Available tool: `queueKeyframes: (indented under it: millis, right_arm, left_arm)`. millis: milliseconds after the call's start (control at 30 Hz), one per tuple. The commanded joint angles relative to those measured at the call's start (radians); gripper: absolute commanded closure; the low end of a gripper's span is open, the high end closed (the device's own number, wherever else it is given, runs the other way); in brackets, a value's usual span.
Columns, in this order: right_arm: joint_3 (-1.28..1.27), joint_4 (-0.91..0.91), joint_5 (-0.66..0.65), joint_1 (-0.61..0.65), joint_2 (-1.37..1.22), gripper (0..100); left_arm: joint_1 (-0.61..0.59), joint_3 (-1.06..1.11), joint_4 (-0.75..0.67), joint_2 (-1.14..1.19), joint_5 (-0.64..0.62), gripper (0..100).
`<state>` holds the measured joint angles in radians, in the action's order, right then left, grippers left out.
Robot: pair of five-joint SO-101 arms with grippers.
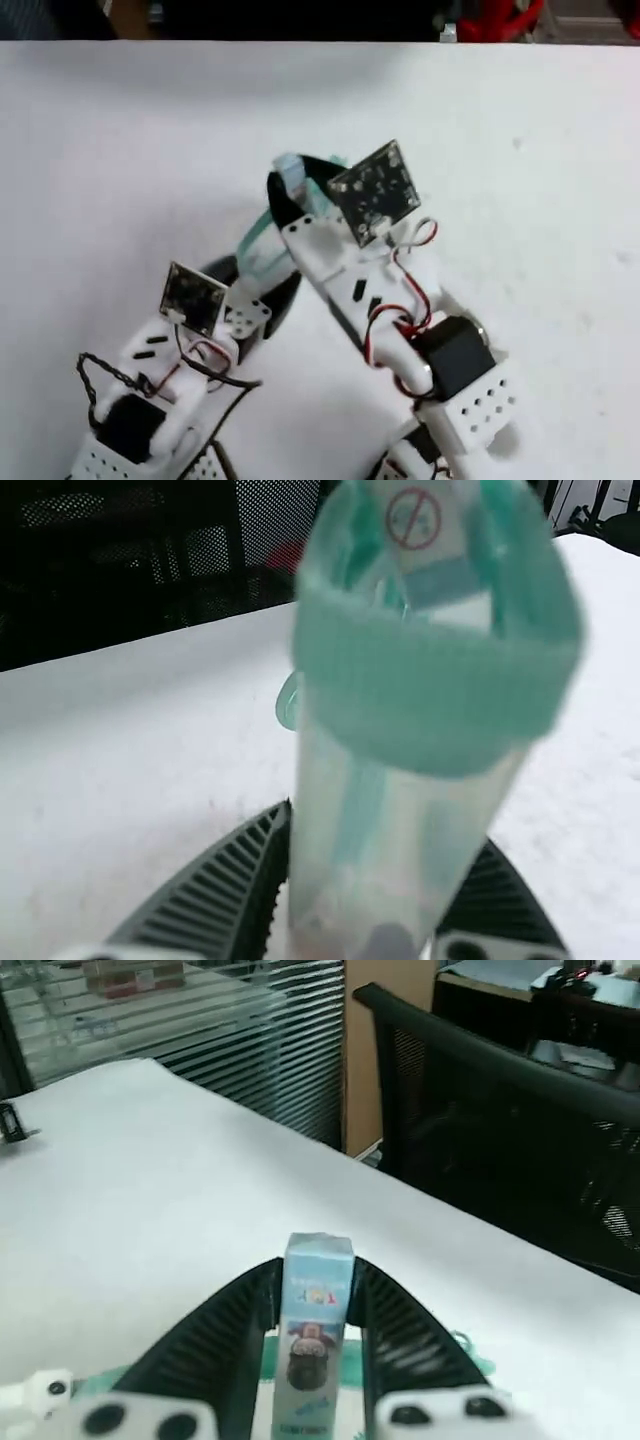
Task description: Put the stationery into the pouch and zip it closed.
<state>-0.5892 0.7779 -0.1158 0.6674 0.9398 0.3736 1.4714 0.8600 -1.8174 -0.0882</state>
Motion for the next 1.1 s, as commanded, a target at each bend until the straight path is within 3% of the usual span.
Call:
queueKeyframes:
  millis: [0,200,400,500,633,767,1067]
  right_arm:
    - [0.005,0.041,0.0,0.042,-0.012,97.4]
    - [0.051,0.133,-0.038,0.05,-0.012,81.5]
    - [0.095,0.159,-0.038,0.044,-0.012,92.0]
    - [0.15,0.185,-0.038,0.033,-0.012,89.9]
    - [0.264,0.202,-0.026,-0.099,-0.025,82.3]
    - [0.316,0.248,0.028,-0.182,-0.085,81.3]
    - [0.405,0.314,0.028,-0.091,-0.26,81.0]
  left_arm:
    - [-0.001,-0.048,-0.002,-0.007,-0.005,78]
    - [-0.001,-0.048,-0.002,-0.007,-0.005,78]
    - [-0.001,-0.048,-0.003,-0.007,-0.005,78]
    - [-0.001,-0.048,-0.002,-0.007,-0.005,78]
    - [-0.001,-0.048,0.002,-0.007,-0.003,79]
    - [0.004,-0.048,-0.003,-0.007,-0.002,85]
    - [0.007,-0.048,-0.003,-0.007,-0.002,86]
